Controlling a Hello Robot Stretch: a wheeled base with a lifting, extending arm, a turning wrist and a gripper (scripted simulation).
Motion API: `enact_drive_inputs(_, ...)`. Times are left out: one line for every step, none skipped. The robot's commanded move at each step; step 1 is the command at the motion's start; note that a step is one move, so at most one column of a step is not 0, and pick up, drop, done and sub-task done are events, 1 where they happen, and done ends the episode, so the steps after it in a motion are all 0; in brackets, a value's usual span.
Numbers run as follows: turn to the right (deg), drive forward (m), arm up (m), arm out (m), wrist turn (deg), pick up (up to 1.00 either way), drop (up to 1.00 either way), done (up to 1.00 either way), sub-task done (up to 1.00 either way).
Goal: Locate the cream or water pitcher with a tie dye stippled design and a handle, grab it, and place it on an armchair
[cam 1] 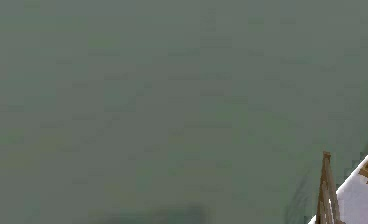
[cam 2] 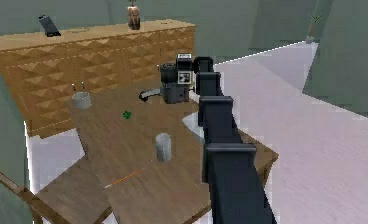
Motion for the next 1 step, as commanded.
enact_drive_inputs(0.0, 0.00, -0.30, 0.00, 0.0, 0.00, 0.00, 0.00, 0.00)
